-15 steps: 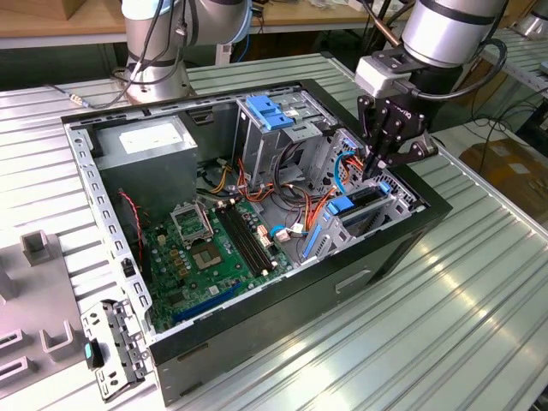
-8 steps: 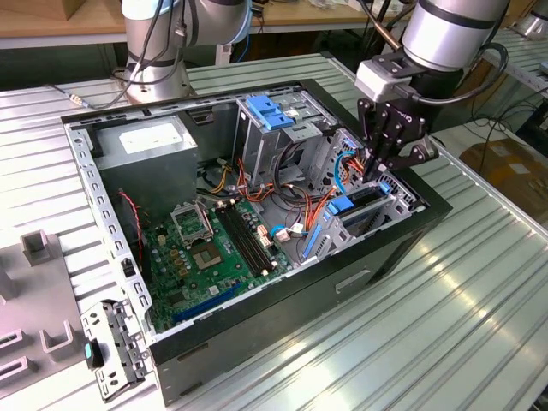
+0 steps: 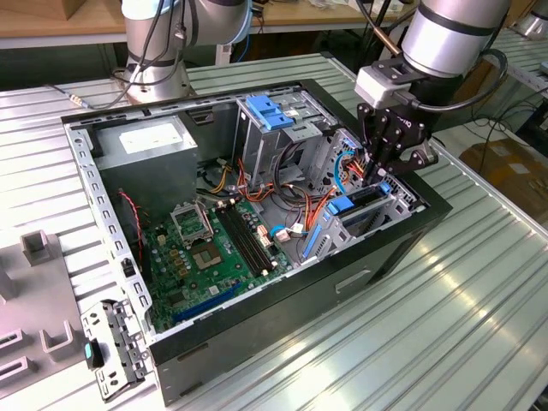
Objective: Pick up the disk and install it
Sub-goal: 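Insert the first disk wire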
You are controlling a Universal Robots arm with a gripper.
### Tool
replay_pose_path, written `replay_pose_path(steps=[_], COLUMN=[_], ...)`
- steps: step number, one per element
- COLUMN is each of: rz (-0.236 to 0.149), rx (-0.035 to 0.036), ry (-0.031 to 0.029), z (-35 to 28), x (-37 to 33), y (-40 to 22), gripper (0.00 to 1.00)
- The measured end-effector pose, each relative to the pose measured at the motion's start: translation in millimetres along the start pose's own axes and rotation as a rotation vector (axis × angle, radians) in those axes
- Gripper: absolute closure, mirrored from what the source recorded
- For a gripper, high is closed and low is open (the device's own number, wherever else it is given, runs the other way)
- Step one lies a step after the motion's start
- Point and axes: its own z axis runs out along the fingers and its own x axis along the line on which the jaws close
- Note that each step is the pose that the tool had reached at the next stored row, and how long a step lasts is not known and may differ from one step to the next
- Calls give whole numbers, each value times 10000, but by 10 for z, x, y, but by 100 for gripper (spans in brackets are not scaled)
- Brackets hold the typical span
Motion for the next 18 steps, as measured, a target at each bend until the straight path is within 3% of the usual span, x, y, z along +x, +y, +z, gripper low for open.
replay_pose_path(steps=[18], rz=[-23], rx=[1], ry=[1], z=[56], x=[37], y=[5], gripper=[84])
